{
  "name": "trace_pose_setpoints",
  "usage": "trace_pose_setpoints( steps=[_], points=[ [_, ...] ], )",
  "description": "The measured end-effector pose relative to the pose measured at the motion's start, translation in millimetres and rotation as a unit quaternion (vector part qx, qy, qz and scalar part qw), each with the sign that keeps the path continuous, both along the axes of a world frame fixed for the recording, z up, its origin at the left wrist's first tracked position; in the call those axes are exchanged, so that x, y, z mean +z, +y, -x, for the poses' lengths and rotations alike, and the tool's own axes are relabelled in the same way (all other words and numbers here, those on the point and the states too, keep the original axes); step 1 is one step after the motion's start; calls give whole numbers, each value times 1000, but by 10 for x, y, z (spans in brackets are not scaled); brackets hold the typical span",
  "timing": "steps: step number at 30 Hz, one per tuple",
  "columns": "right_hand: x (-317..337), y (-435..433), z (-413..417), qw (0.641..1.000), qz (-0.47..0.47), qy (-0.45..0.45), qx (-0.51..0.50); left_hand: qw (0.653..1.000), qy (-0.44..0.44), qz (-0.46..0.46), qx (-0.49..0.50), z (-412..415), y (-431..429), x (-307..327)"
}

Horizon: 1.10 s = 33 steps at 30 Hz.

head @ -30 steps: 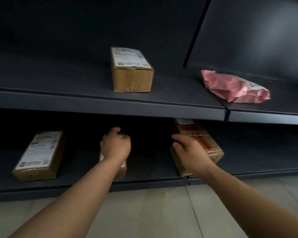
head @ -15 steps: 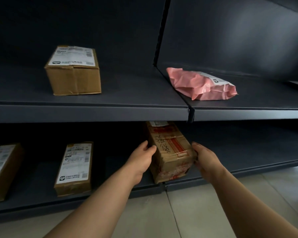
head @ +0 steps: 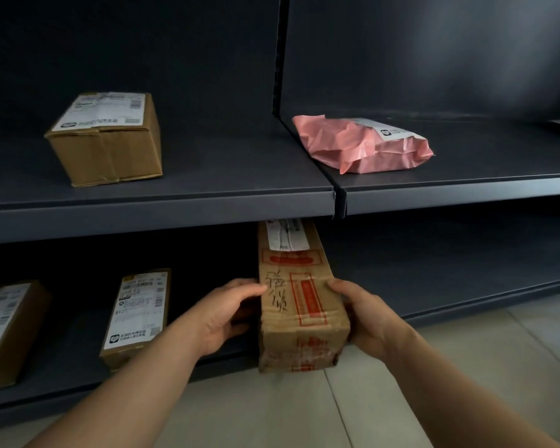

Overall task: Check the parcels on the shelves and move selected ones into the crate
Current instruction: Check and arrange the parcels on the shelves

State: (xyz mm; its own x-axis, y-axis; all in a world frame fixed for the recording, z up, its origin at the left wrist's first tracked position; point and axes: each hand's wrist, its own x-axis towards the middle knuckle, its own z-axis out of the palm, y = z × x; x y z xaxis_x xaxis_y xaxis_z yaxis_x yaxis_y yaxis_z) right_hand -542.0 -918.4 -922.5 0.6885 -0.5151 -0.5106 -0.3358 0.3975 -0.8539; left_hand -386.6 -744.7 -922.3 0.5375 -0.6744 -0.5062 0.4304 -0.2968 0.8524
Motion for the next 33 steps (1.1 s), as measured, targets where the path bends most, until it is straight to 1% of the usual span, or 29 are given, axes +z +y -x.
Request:
trace_pose_setpoints(
  steps=[2, 4, 6, 8, 12, 14, 16, 20, 28, 30, 33],
  points=[
    [-41, 35, 51, 1000, -14, 4, 25, 1000, 4, 5, -10, -30, 103, -8],
    [-46, 79, 100, 998, -10, 12, 59, 999, 14, 17, -47, -60, 182, 10],
    [-39, 122, 127, 996, -8, 14, 90, 997, -2, -1, -76, -75, 240, 32],
    [-18, 158, 132, 994, -3, 13, 106, 996, -12, -19, -81, -93, 298, 21],
    [29, 218, 140, 991, 0, 6, 130, 993, 6, 11, -120, -127, 429, 22],
    [41, 243, 151, 990, -7, -2, 143, 993, 14, 31, -113, -142, 483, 32],
    [31, 238, 178, 987, -13, -7, 157, 995, 24, 41, -86, -155, 521, 43],
    [-6, 201, 237, 982, -27, -27, 187, 994, 36, 40, -91, -159, 554, 59],
    [-16, 189, 255, 982, -22, -22, 188, 994, 24, 37, -96, -166, 528, 45],
    [-3, 199, 236, 985, -12, -17, 169, 995, 15, 42, -89, -160, 498, 36],
    [36, 258, 171, 991, 0, -30, 128, 998, -16, 39, -49, -127, 387, 20]
  ],
)
